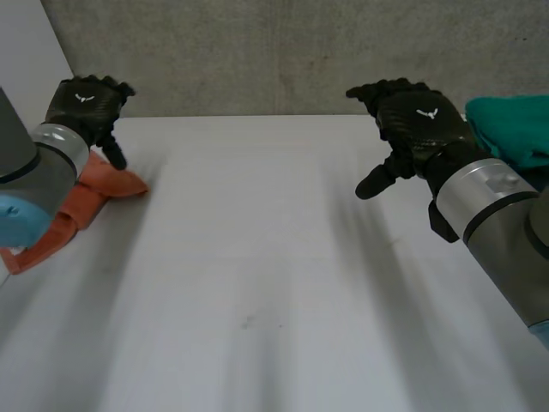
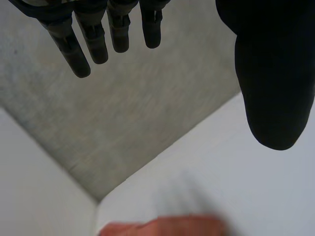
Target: Fold the laundry.
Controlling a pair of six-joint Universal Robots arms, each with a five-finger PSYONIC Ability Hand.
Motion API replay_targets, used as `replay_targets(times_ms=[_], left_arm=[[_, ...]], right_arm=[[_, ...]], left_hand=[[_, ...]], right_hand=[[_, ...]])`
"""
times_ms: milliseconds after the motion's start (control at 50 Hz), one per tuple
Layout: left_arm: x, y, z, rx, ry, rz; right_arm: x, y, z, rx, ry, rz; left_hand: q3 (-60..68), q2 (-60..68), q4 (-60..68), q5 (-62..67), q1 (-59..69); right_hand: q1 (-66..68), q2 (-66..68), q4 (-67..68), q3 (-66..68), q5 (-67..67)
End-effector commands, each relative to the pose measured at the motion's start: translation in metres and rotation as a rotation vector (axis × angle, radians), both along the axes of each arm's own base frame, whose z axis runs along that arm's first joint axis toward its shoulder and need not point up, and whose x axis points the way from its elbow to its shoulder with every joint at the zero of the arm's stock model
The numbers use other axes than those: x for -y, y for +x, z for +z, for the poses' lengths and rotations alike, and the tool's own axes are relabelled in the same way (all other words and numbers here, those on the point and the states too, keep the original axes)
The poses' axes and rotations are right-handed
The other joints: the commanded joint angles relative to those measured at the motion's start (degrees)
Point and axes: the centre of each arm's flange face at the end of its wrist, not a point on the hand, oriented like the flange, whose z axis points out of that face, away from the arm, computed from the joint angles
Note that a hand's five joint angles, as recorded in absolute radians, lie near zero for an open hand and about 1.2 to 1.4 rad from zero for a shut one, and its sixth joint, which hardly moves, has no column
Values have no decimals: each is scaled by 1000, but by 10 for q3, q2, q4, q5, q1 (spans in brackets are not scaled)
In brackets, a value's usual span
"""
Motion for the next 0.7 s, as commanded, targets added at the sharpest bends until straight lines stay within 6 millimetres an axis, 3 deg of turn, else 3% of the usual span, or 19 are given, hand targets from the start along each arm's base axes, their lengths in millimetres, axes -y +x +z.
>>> replay_targets(times_ms=[20,80,200,280,300,320,360,380,440,460,520,540,600,620,700], left_arm=[[72,32,-78,255,20,63],[89,46,-107,309,33,83],[110,59,-136,321,-3,117],[119,65,-144,314,-49,149],[120,67,-140,310,-68,168],[120,67,-136,309,-75,182],[117,66,-123,297,-92,208],[112,61,-103,267,-117,235],[100,51,-66,182,-170,244],[89,40,-37,96,-217,208],[67,18,1,-32,-271,105],[49,3,25,-105,-293,22],[17,-22,52,-193,-296,-104],[-5,-38,63,-236,-280,-181],[-55,-73,63,-290,-190,-327]], right_arm=[[6,2,-14,-20,33,-1],[7,4,-19,-34,42,0],[10,6,-29,-60,56,6],[11,8,-36,-79,67,9],[11,8,-38,-85,69,9],[12,8,-38,-87,69,9],[12,9,-39,-92,68,9],[12,9,-39,-95,66,7],[12,8,-37,-95,63,3],[12,9,-36,-93,59,2],[11,8,-34,-90,52,-3],[11,7,-31,-87,45,-8],[11,5,-26,-80,32,-16],[11,4,-21,-74,21,-19],[14,-3,-9,-59,-9,-40]], left_hand=[[-21,-19,-18,-29,-18],[-21,-19,-18,-29,-18],[16,18,19,8,19],[486,488,490,478,489],[677,679,680,669,680],[679,681,682,671,682],[679,681,682,671,682],[679,681,682,671,682],[679,681,682,671,682],[679,681,682,671,682],[679,681,682,671,682],[679,681,682,671,682],[679,681,682,671,682],[679,681,682,671,682],[679,681,682,671,682]], right_hand=[[-28,-21,-18,-19,-22],[-28,-21,-18,-19,-22],[-28,-21,-18,-19,-22],[-28,-21,-18,-19,-22],[-28,-21,-18,-19,-22],[-28,-21,-18,-19,-22],[-28,-21,-18,-19,-22],[-28,-21,-18,-19,-22],[-28,-21,-18,-19,-22],[-28,-21,-18,-19,-22],[-28,-21,-18,-19,-22],[-28,-21,-18,-19,-22],[-28,-21,-18,-19,-22],[-28,-21,-18,-19,-22],[-28,-21,-18,-19,-22]])
